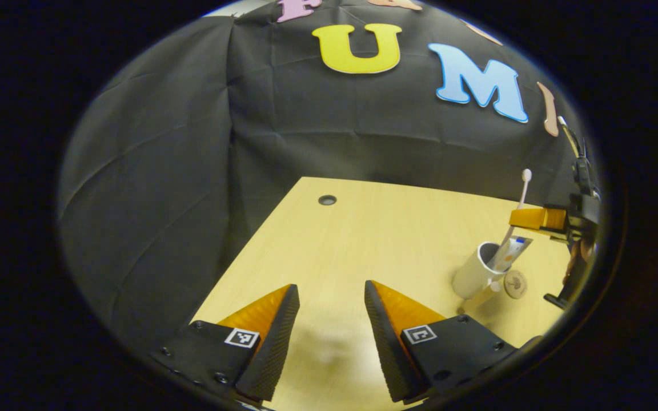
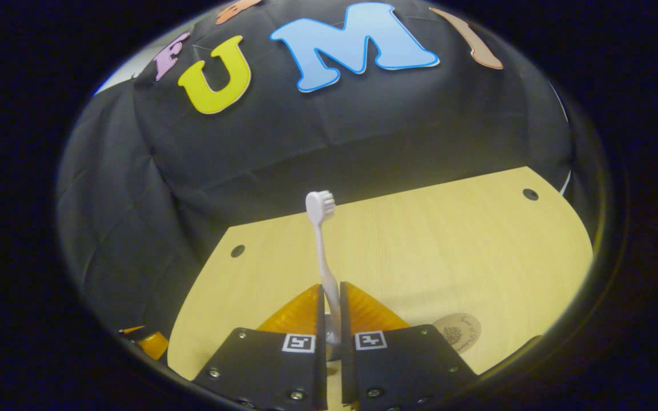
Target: Put the toothbrush and toothpaste on the desktop into the cup, then pick up the cup and place it on the coaster on the desktop.
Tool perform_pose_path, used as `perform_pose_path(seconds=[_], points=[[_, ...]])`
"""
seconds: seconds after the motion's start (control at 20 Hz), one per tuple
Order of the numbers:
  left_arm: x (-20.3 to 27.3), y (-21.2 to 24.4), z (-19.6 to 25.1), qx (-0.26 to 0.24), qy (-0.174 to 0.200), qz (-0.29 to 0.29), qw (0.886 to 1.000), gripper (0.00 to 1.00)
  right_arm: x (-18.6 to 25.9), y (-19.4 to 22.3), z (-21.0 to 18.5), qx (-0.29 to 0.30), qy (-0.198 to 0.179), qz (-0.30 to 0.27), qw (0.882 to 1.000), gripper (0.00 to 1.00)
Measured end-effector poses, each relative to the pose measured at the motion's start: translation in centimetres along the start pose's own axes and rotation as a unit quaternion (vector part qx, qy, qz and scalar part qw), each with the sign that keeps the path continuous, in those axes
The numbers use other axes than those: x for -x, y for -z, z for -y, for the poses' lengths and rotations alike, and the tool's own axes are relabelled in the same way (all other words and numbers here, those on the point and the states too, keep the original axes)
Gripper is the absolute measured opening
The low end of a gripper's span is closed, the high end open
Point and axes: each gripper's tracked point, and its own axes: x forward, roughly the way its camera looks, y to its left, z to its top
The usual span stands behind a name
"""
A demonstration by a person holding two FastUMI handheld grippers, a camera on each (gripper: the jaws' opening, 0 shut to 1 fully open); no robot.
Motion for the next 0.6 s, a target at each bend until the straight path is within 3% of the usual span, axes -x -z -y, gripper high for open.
perform_pose_path(seconds=[0.35, 0.6], points=[[-0.6, -0.5, 6.4, -0.025, 0.056, 0.007, 0.998, 0.75, 3.1, 2.9, 0.3, 0.015, -0.007, -0.019, 1.0, 0.13], [0.2, 0.2, 8.7, -0.036, 0.075, 0.004, 0.997, 0.77, 4.3, 4.9, 0.2, 0.015, -0.014, -0.04, 0.999, 0.19]])
